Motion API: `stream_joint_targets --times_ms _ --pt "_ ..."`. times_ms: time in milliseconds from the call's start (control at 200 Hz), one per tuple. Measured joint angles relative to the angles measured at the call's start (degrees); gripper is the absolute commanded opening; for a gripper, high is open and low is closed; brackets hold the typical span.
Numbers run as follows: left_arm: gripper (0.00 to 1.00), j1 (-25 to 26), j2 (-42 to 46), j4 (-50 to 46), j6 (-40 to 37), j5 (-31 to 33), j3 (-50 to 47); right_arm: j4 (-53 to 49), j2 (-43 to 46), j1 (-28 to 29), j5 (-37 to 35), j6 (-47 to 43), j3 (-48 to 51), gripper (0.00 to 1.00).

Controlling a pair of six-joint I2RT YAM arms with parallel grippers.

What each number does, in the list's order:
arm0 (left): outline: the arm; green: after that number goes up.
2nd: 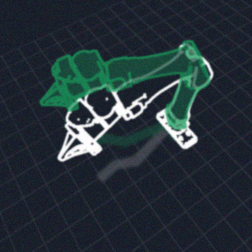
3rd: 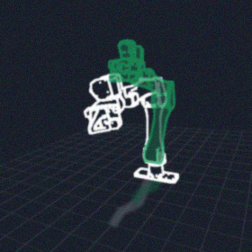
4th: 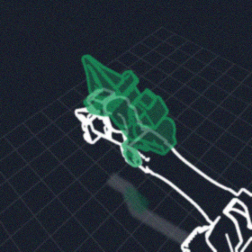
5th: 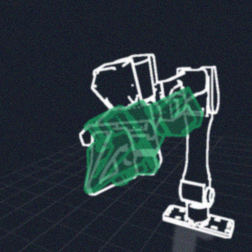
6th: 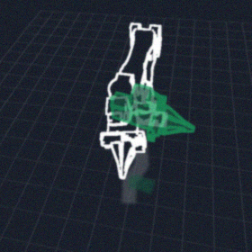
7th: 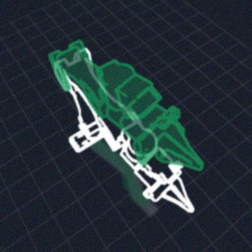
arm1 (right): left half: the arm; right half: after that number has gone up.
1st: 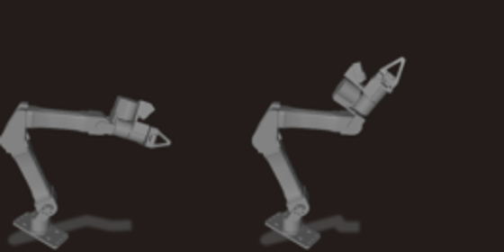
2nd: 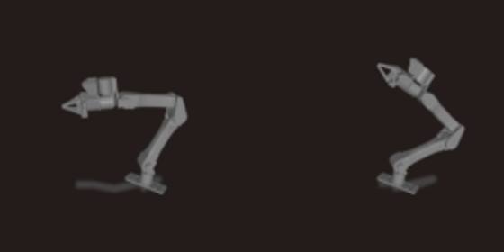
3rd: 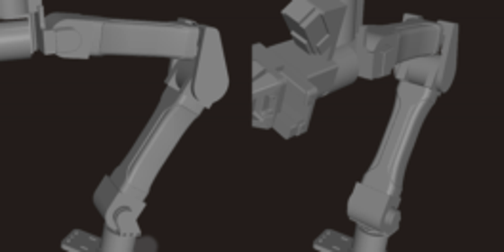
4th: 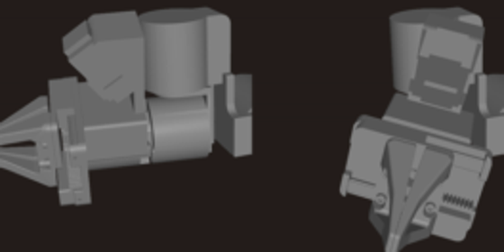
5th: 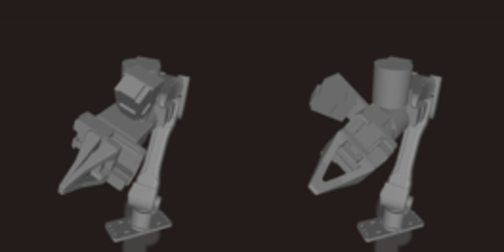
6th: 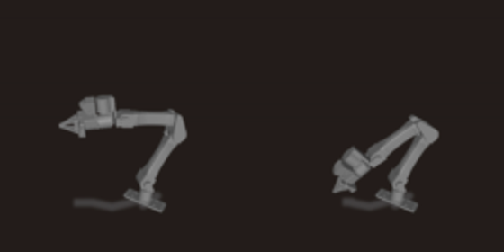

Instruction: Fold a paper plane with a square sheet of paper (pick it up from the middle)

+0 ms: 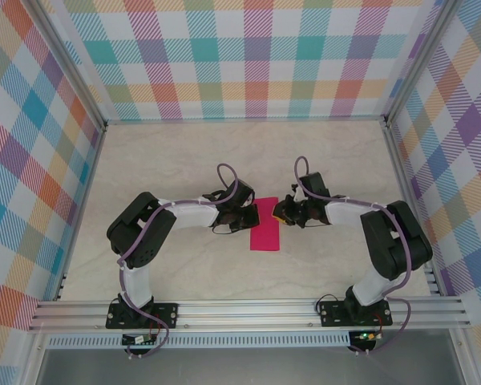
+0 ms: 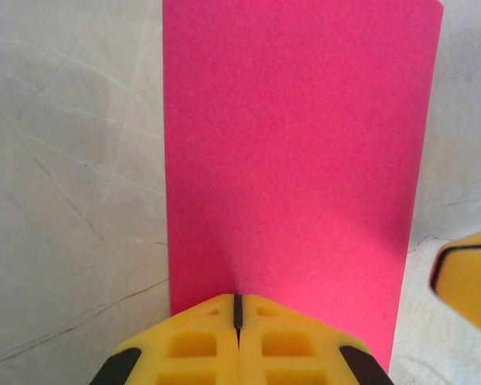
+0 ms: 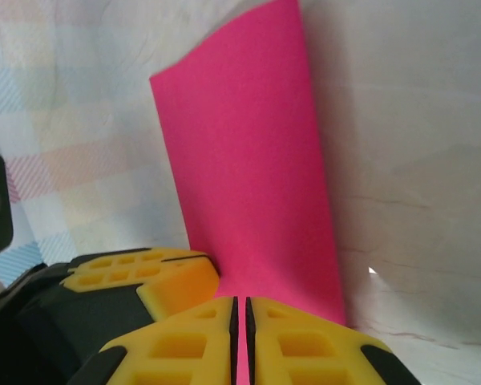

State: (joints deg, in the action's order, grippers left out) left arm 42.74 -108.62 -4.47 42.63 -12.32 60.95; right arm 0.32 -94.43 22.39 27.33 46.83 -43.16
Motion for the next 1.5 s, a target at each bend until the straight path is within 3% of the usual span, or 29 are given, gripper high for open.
stream_joint_targets --times_ms 525,845,1150,1500 --pt "0.09 0.1 8.7 -10.4 -0.4 3.4 0.0 -7.3 -9.7 3.7 1.8 -9.4 -8.8 0.14" --pt "0.09 -1.6 10.7 -10.3 -0.4 4.3 -1.1 -9.9 -13.6 6.8 2.1 -13.5 -15.4 0.13" --pt "0.11 -2.0 10.7 -8.5 0.1 4.3 -2.7 -14.3 -4.2 6.8 -10.1 -12.3 -14.3 0.19" --pt "0.15 -2.3 12.8 -8.6 0.7 4.8 -5.1 -18.0 -11.2 6.6 -12.3 -11.7 -17.0 0.19"
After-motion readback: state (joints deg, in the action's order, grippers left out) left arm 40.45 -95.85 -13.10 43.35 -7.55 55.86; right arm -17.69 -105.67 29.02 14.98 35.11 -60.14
